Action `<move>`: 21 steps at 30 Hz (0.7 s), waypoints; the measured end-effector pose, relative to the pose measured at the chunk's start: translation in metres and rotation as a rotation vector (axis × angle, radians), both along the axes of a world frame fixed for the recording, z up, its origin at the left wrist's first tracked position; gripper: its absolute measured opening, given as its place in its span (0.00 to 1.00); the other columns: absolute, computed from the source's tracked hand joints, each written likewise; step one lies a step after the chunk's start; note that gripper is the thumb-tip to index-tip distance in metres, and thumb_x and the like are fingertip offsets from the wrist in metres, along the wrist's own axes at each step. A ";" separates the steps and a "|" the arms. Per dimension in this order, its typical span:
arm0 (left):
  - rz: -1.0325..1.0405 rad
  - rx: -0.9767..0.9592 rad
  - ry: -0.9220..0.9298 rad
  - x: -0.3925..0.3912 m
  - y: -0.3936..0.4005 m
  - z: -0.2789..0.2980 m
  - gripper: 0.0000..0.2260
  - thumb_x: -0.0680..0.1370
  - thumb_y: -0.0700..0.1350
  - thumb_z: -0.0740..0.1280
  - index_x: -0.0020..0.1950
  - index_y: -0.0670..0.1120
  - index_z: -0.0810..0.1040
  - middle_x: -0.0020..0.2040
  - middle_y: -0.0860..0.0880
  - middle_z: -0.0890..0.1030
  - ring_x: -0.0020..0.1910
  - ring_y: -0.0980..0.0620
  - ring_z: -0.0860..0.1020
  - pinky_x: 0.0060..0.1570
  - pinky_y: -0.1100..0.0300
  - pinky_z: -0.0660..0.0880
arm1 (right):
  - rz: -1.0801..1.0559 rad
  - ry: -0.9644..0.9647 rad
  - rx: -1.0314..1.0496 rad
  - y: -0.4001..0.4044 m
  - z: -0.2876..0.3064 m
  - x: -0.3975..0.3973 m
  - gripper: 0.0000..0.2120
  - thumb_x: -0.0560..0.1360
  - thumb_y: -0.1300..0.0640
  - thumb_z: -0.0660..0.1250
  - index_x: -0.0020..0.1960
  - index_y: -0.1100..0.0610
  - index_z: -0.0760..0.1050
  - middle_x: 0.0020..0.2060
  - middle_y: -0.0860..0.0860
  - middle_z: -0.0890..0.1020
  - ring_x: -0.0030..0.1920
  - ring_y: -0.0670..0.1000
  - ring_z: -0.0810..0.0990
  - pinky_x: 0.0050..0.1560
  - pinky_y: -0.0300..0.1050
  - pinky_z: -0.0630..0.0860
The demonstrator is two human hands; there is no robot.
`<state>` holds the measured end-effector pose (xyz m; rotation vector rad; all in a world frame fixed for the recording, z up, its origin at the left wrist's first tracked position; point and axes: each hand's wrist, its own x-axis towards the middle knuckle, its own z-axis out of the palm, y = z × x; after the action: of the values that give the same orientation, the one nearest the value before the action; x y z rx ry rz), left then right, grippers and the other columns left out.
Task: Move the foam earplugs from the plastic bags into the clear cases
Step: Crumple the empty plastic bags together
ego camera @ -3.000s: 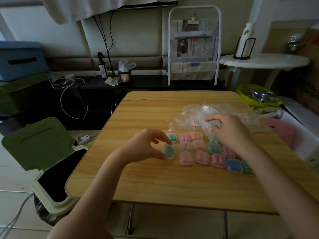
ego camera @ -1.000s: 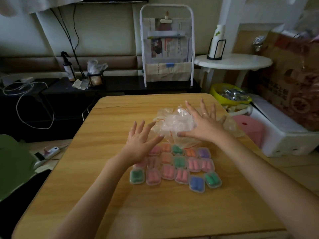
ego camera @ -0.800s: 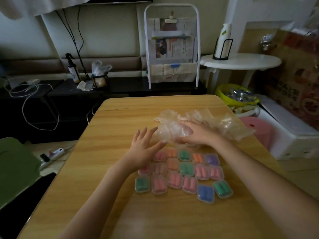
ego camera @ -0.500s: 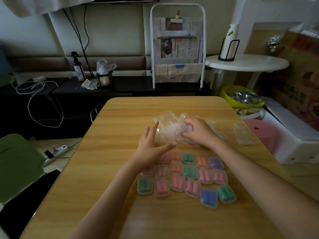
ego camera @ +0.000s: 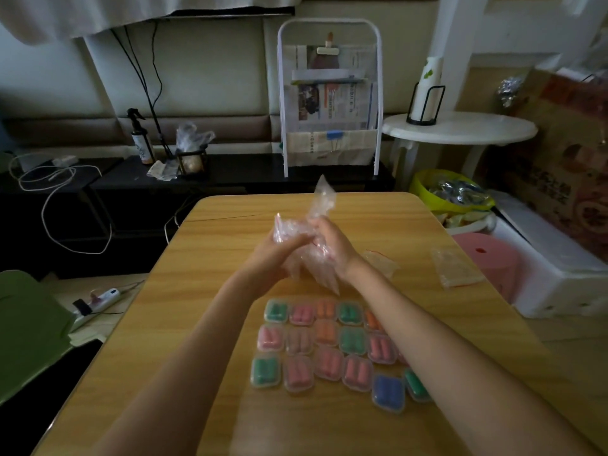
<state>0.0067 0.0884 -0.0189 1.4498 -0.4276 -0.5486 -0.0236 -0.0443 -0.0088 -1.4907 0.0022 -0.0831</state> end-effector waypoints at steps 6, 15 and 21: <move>-0.197 -0.297 0.173 0.001 -0.007 0.010 0.32 0.74 0.60 0.62 0.72 0.42 0.66 0.66 0.38 0.75 0.61 0.41 0.77 0.51 0.46 0.77 | -0.194 0.060 -0.301 0.000 -0.010 0.020 0.26 0.72 0.33 0.60 0.58 0.52 0.74 0.57 0.64 0.75 0.58 0.66 0.75 0.58 0.63 0.75; 0.396 -0.438 0.580 0.027 -0.005 0.008 0.11 0.81 0.44 0.60 0.58 0.38 0.71 0.48 0.42 0.78 0.40 0.48 0.80 0.33 0.56 0.80 | -0.010 -0.100 -0.876 -0.005 0.012 -0.005 0.29 0.77 0.47 0.65 0.75 0.48 0.59 0.74 0.49 0.59 0.74 0.52 0.51 0.73 0.56 0.54; 0.463 -0.619 0.532 0.031 0.043 0.005 0.15 0.81 0.43 0.58 0.40 0.39 0.78 0.37 0.44 0.78 0.27 0.51 0.80 0.30 0.59 0.80 | -0.238 0.350 -1.359 -0.063 0.001 -0.024 0.27 0.73 0.41 0.68 0.70 0.42 0.66 0.70 0.51 0.65 0.70 0.60 0.60 0.65 0.56 0.64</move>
<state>0.0376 0.1312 -0.0143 0.7243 0.1619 -0.3576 -0.0474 -0.1075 -0.0074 -2.8411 0.4923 -0.0012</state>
